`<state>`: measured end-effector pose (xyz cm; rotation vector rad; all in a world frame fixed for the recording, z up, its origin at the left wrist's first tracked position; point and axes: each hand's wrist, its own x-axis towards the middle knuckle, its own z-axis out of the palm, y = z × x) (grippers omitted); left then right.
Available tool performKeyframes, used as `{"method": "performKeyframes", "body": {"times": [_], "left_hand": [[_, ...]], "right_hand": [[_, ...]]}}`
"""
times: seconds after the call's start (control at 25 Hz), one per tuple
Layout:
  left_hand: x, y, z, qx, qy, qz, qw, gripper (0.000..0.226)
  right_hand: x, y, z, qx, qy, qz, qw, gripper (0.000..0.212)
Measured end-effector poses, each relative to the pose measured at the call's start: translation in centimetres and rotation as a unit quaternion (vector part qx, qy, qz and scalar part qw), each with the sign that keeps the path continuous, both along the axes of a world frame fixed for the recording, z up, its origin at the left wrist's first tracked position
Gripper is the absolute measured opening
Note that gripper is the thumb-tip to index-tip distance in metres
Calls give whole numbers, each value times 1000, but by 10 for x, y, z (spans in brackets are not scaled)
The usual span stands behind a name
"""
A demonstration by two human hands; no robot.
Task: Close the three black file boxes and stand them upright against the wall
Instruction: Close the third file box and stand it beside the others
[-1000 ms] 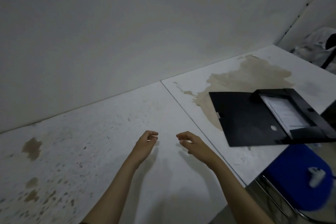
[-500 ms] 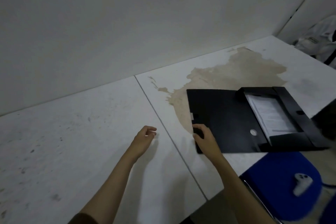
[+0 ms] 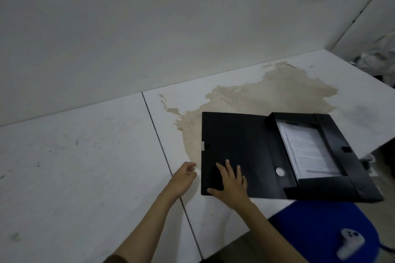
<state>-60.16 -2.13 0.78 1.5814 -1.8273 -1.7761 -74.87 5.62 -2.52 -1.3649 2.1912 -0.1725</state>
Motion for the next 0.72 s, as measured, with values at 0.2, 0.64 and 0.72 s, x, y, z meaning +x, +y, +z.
{"method": "performKeyframes", "body": {"times": [0.2, 0.64, 0.72], "left_hand": [[-23, 6, 7, 123, 88, 75, 986, 32], [-51, 6, 20, 216, 137, 64, 965, 36], [-58, 8, 20, 148, 102, 26, 983, 38]], "right_hand": [[-3, 2, -1, 16, 77, 47, 996, 81], [-4, -1, -8, 8, 162, 55, 985, 68], [-6, -4, -9, 4, 153, 53, 987, 67]]}}
